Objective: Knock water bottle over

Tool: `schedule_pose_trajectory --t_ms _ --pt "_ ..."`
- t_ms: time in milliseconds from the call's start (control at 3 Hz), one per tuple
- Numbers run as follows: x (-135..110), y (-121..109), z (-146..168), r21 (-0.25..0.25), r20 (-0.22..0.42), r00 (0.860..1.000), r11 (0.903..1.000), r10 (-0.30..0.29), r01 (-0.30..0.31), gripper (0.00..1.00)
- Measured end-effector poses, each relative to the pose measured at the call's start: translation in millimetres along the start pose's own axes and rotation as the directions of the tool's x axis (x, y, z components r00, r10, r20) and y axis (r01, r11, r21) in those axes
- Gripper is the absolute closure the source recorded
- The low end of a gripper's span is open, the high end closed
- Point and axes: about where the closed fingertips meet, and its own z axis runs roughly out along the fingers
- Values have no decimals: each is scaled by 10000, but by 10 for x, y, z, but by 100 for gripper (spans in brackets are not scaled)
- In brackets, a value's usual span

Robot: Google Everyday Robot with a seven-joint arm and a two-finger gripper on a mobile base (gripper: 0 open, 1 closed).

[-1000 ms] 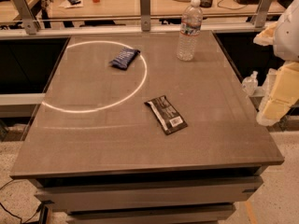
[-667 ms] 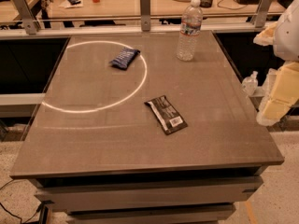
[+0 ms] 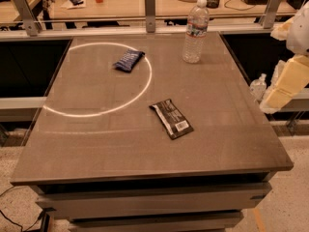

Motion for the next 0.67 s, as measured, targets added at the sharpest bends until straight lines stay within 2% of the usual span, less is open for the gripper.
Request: schedule_pose_trajectory --t_ms 333,667 --pt "162 -335 177 281 1404 9877 9969 689 -736 0" --pt "269 -545 330 241 3287 9345 9879 1366 -1529 0"
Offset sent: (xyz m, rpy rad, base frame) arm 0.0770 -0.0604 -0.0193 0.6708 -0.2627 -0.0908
